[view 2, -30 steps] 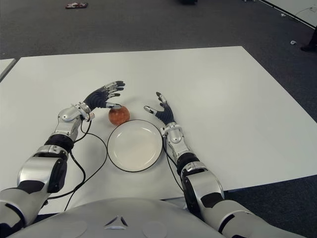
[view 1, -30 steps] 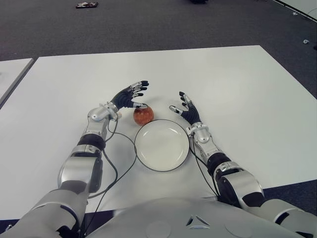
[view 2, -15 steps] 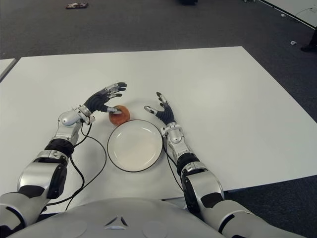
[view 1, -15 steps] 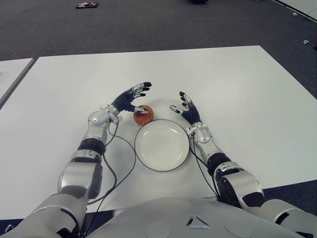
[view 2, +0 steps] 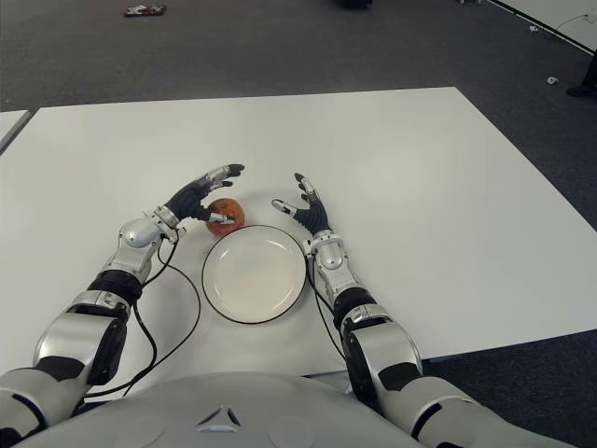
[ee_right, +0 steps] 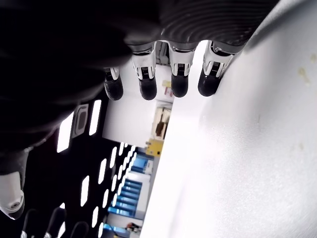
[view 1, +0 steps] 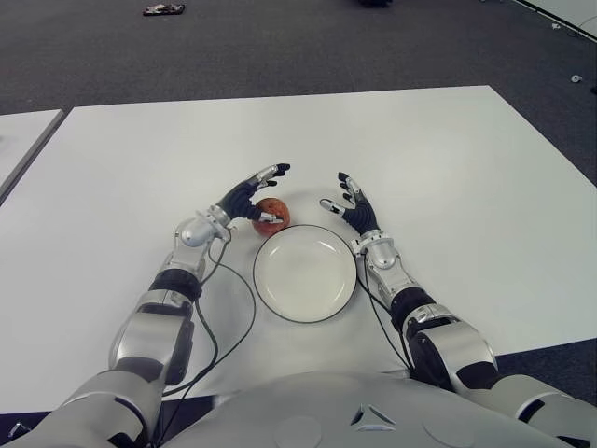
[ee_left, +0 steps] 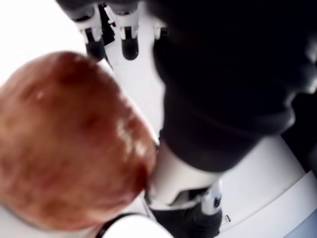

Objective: Put the apples into the plate.

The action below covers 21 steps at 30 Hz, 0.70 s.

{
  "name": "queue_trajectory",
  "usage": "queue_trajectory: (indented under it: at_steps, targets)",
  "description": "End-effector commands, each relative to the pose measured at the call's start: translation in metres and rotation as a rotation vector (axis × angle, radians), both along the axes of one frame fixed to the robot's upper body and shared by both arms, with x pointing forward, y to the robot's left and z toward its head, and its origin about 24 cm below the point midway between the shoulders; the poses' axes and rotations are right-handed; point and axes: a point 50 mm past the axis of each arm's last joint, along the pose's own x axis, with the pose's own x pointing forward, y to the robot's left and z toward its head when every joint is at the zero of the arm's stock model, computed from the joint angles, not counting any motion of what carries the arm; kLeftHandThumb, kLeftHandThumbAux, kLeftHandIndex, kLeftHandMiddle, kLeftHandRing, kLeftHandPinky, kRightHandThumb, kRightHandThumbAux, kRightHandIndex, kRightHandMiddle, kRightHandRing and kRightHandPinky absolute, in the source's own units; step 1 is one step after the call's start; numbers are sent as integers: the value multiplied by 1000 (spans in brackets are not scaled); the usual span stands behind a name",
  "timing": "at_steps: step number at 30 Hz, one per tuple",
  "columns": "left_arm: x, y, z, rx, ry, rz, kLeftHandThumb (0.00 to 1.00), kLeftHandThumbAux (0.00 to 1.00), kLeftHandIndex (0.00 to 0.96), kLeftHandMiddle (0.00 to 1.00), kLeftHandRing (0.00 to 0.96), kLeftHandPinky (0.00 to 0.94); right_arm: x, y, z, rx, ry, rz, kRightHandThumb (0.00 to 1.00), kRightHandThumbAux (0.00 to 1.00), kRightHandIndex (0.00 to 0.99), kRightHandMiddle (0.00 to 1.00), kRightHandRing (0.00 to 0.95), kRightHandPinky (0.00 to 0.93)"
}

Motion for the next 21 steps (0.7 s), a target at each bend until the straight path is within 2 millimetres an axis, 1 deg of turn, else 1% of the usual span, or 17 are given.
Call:
queue_trajectory:
  at_steps: [1,7,15,16,19,21]
  targets:
    - [-5,6,-4,26,0,13,0,334,0,0,0,0,-13,-3,-19,-20,109,4,45,535,0,0,0,1]
    - [-6,9,-8,68,32,12,0,322,0,0,0,0,-13,-3,-19,-21,111,8,43,527,0,0,0,8]
    - [-12,11,-16,83,55,30,0,295,0,0,0,0,-13,-3,-19,-22,110,15,44,519,0,0,0,9]
    - [-10,10,-16,85,70,49,0,294,0,0,0,0,-13,-3,-19,-22,110,15,44,519,0,0,0,8]
    - [-4,11,-22,101,143,128,0,365,0,0,0,0,-13,-2,-19,-23,109,13,46,520,0,0,0,5]
    - [-7,15,-33,127,192,162,0,420,0,0,0,0,-13,-2,-19,-23,107,12,46,520,0,0,0,4]
